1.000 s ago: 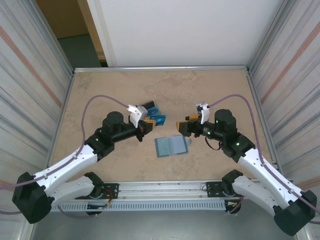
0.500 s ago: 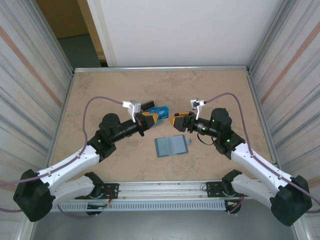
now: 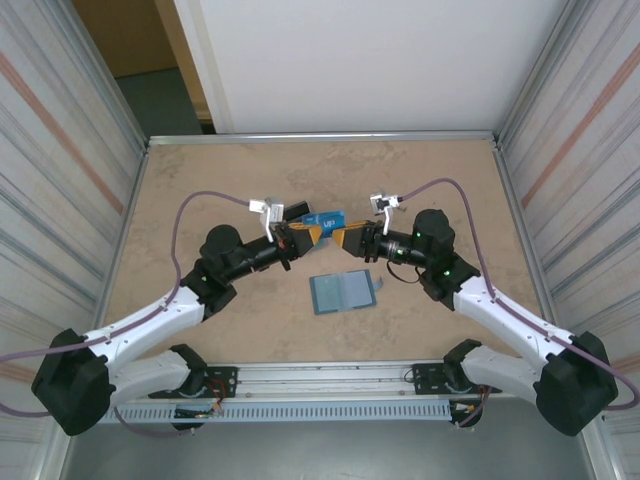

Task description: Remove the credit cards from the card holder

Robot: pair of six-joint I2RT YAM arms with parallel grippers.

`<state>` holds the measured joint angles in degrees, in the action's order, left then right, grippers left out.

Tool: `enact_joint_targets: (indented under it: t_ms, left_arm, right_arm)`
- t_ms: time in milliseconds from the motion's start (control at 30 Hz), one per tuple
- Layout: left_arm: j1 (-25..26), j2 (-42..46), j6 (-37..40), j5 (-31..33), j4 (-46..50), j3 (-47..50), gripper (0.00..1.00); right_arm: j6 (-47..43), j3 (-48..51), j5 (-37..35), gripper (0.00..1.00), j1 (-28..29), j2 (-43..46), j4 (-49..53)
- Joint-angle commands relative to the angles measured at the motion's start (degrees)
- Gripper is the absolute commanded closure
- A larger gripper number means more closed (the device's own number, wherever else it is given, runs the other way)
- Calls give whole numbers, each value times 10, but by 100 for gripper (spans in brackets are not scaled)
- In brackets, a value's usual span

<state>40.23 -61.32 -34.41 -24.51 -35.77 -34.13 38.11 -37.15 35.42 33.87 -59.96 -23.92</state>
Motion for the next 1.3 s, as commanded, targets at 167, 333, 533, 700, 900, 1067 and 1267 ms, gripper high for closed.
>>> enact_joint_targets:
  t_ms: [167, 333, 533, 700, 900, 1067, 1267]
  left_arm:
    - [-11, 7, 10, -27, 11, -5, 82]
    - [-33, 35, 47, -47, 76, -22, 42]
    - [-57, 89, 190, -45, 290, -100, 23]
    - [-57, 67, 316, -40, 496, -217, 21]
    - [-56, -9, 380, -131, 601, -311, 23]
    - [-57, -55, 407, -184, 620, -349, 27]
    - [-50, -90, 432, -226, 640, -367, 46]
  right_arm:
    - [-37, -31, 13, 100, 8, 28, 32]
    - [-71, -35, 4, 100, 8, 59, 92]
    - [-116, -52, 22, 100, 8, 77, 179]
    - [-138, -66, 53, 100, 10, 80, 219]
    - [-147, -73, 67, 100, 16, 74, 227]
    - [-151, -81, 73, 100, 24, 64, 232]
    - [-156, -91, 73, 100, 30, 56, 238]
